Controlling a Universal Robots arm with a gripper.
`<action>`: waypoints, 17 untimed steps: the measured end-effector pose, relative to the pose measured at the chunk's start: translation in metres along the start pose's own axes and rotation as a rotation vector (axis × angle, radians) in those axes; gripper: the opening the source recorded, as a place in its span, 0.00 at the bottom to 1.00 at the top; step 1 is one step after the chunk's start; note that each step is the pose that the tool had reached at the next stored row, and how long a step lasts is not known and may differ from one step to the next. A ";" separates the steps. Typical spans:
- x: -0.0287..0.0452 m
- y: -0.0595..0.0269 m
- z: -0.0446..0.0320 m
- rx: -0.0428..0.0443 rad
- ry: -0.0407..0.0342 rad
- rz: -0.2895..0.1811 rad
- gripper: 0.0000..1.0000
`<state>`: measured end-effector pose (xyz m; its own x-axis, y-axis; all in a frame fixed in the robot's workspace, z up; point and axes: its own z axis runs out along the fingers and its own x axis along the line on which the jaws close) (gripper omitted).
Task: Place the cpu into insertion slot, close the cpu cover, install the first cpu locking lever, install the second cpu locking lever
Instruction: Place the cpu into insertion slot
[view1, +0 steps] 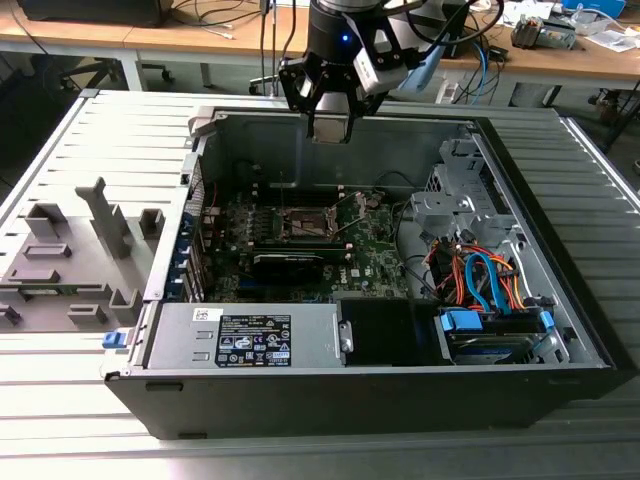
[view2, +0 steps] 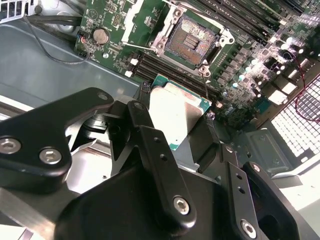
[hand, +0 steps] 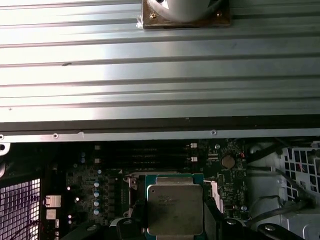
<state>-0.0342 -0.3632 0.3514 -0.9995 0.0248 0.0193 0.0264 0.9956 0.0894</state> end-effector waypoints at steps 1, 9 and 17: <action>0.0000 -0.0002 0.0001 0.0000 0.0000 0.000 0.54; -0.0001 -0.0016 0.0009 0.0000 0.0001 0.000 0.54; -0.0001 -0.0037 0.0020 0.0001 0.0000 0.000 0.54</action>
<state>-0.0342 -0.3667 0.3492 -0.9995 0.0248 0.0193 0.0265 0.9957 0.0893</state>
